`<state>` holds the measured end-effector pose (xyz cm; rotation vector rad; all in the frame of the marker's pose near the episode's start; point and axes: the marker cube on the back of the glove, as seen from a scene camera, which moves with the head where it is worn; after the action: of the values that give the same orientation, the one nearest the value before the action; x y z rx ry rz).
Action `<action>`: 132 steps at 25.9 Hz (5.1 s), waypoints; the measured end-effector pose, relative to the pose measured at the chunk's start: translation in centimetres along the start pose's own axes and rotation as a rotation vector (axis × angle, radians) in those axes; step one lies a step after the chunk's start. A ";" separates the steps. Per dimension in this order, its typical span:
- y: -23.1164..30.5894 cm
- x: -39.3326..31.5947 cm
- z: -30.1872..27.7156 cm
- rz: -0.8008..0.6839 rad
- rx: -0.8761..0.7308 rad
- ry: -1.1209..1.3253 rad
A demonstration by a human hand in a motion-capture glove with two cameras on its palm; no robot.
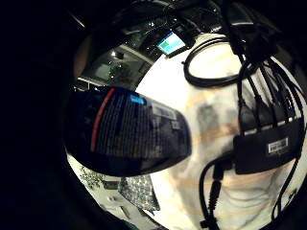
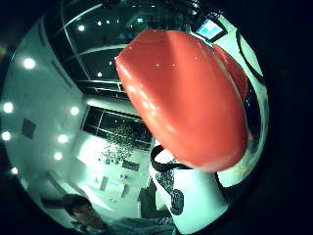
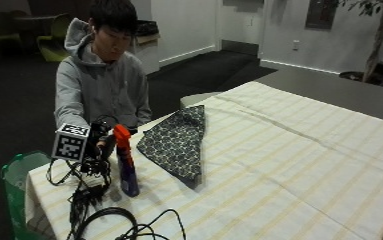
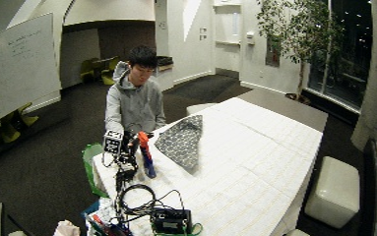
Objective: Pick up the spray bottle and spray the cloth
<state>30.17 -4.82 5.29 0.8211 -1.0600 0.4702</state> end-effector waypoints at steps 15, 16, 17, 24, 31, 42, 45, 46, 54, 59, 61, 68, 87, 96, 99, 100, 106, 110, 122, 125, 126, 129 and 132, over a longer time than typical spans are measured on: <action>-0.3 0.1 1.6 -0.246 0.144 0.039; -0.2 0.2 1.7 -0.270 0.155 0.049; -0.2 0.2 1.7 -0.289 0.166 0.059; -0.7 0.3 2.0 -0.387 0.318 0.087; -1.1 0.5 2.2 -0.416 0.380 0.091; -1.3 1.2 2.3 -0.334 0.441 0.125; -1.3 1.1 2.3 -0.345 0.440 0.132; -1.4 1.1 2.4 -0.352 0.440 0.137; -1.5 0.3 2.8 -0.373 0.419 0.163; -0.6 -2.0 2.8 -0.424 0.333 0.182; -0.2 -4.0 2.6 -0.462 0.276 0.201; 3.4 -13.6 2.7 -0.593 -0.089 0.302; 11.6 -15.5 12.0 -0.575 -1.066 0.768; 10.9 -19.8 10.5 -0.618 -1.055 0.825; 11.1 -18.6 11.1 -0.611 -1.079 0.838; 11.2 -18.0 11.4 -0.606 -1.089 0.845; 11.7 -15.9 12.3 -0.572 -1.121 0.867; 11.8 -16.9 12.2 -0.579 -1.113 0.884; 13.2 -27.6 14.2 -0.710 -0.961 0.651; 13.8 -30.0 16.2 -0.735 -0.856 0.492; 14.1 -30.5 17.0 -0.744 -0.811 0.435; 15.1 -31.5 19.9 -0.763 -0.652 0.247; 16.1 -31.3 22.9 -0.739 -0.470 0.053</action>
<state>-7.76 -11.47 -11.53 0.7079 -0.7034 -0.3713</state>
